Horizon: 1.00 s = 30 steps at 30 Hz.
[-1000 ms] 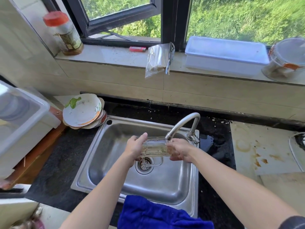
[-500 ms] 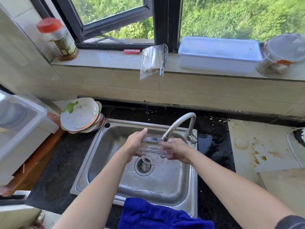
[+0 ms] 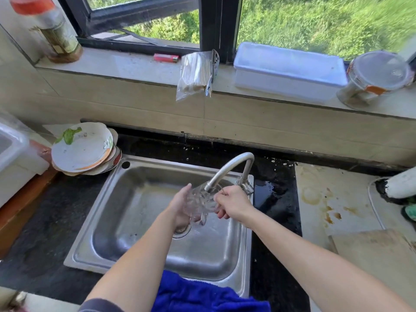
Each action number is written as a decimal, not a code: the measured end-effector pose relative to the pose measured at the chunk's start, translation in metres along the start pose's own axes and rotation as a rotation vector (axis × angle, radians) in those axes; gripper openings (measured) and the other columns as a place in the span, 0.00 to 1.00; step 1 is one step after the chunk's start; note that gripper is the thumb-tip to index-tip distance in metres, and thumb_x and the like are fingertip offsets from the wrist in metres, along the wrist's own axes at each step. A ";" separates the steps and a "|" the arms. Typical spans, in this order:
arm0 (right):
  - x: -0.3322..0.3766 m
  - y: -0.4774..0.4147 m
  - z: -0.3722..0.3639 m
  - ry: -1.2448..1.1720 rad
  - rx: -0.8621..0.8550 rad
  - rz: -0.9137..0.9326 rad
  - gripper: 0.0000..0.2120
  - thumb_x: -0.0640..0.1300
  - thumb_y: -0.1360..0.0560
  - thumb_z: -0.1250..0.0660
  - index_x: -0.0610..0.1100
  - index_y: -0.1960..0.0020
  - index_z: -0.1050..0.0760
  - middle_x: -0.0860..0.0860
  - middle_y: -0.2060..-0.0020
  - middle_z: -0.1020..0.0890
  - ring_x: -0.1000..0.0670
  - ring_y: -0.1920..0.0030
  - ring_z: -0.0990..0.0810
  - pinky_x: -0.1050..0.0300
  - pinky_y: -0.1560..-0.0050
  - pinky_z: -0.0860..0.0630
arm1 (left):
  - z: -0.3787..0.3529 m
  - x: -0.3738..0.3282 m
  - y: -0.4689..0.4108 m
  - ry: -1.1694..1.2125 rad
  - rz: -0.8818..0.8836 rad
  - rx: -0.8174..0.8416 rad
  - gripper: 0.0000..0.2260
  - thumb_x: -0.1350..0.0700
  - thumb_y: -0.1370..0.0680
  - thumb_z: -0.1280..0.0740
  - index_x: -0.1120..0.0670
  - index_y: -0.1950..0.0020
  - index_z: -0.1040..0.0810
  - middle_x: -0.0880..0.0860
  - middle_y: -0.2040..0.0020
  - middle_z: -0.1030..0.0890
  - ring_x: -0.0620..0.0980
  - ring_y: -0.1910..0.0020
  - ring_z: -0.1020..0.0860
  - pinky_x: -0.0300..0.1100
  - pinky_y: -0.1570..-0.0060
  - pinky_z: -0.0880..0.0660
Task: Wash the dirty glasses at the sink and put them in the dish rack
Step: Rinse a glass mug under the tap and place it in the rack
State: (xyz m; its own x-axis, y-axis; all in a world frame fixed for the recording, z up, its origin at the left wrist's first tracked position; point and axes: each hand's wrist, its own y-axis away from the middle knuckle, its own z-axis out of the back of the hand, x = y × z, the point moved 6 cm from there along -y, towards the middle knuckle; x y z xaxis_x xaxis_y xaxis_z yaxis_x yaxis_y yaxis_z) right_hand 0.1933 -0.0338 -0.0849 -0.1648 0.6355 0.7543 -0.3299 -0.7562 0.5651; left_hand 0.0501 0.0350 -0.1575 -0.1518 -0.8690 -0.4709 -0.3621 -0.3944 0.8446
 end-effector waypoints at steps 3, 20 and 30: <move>0.009 0.005 0.000 0.098 0.032 0.097 0.10 0.45 0.21 0.37 0.43 0.56 0.21 0.43 0.62 0.17 0.50 0.65 0.19 0.53 0.64 0.24 | -0.004 -0.002 -0.008 -0.013 -0.023 -0.008 0.19 0.44 0.19 0.45 0.59 0.51 0.25 0.60 0.65 0.17 0.56 0.74 0.19 0.38 0.72 0.27; 0.037 0.014 -0.028 0.999 0.002 0.679 0.23 0.42 0.22 0.40 0.45 0.27 0.35 0.44 0.36 0.24 0.44 0.36 0.28 0.48 0.45 0.25 | 0.018 -0.047 -0.019 -0.068 -0.201 -0.259 0.18 0.46 0.29 0.30 0.60 0.48 0.19 0.60 0.52 0.16 0.59 0.58 0.17 0.53 0.55 0.20; 0.021 0.014 -0.036 0.967 -0.010 0.692 0.21 0.41 0.24 0.40 0.42 0.31 0.29 0.47 0.38 0.22 0.46 0.36 0.28 0.48 0.44 0.24 | 0.010 -0.031 -0.021 -0.179 -0.044 -0.144 0.16 0.46 0.31 0.30 0.55 0.50 0.20 0.56 0.54 0.19 0.56 0.65 0.20 0.47 0.66 0.23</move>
State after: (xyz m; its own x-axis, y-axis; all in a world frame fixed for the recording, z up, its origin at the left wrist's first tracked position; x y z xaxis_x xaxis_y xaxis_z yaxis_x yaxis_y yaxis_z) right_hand 0.1515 -0.0253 -0.0729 -0.9425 -0.0506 0.3304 0.0987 -0.9865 0.1305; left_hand 0.0529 0.0731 -0.1636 -0.3044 -0.7880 -0.5353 -0.2389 -0.4808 0.8436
